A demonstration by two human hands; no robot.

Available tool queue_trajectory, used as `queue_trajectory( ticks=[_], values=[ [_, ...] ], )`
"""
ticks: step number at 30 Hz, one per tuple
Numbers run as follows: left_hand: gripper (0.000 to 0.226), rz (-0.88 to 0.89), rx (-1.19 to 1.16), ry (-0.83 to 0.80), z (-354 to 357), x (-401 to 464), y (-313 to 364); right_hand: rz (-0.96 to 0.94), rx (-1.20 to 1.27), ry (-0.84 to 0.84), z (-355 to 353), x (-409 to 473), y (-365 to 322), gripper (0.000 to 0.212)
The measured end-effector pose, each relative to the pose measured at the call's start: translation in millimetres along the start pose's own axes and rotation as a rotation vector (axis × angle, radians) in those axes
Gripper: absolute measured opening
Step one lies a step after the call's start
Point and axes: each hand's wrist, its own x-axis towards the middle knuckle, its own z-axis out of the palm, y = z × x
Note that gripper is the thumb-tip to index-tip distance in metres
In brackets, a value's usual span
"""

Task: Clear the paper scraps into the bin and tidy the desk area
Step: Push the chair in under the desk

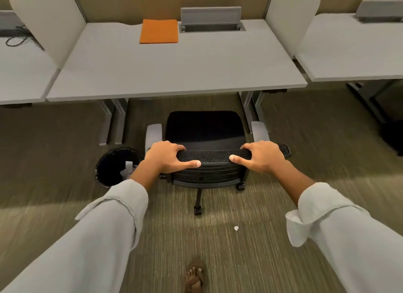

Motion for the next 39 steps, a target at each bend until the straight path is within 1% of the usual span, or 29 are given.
queue_trajectory(
  ticks=[6,9,12,23,28,32,39],
  values=[
    [0.106,0.032,0.013,-0.011,-3,33,-20,0.013,-0.013,0.002,1,37,6,0.112],
    [0.104,0.023,0.01,-0.014,-2,43,-23,0.004,-0.024,-0.03,1,52,11,0.114],
    [0.101,0.015,0.002,0.012,-6,55,-23,-0.005,-0.023,-0.045,-3,68,20,0.113],
    [0.099,-0.029,-0.037,0.01,-8,80,-8,-0.081,-0.017,-0.068,-12,97,54,0.111],
    [0.094,-0.061,-0.048,0.016,-7,89,0,-0.119,-0.005,-0.029,-16,104,67,0.108],
    [0.089,-0.097,-0.059,0.051,-5,91,5,-0.157,-0.003,-0.01,-15,109,74,0.11],
    [0.09,-0.122,-0.051,0.048,-5,98,4,-0.152,0.015,0.01,-11,119,80,0.109]
  ],
)
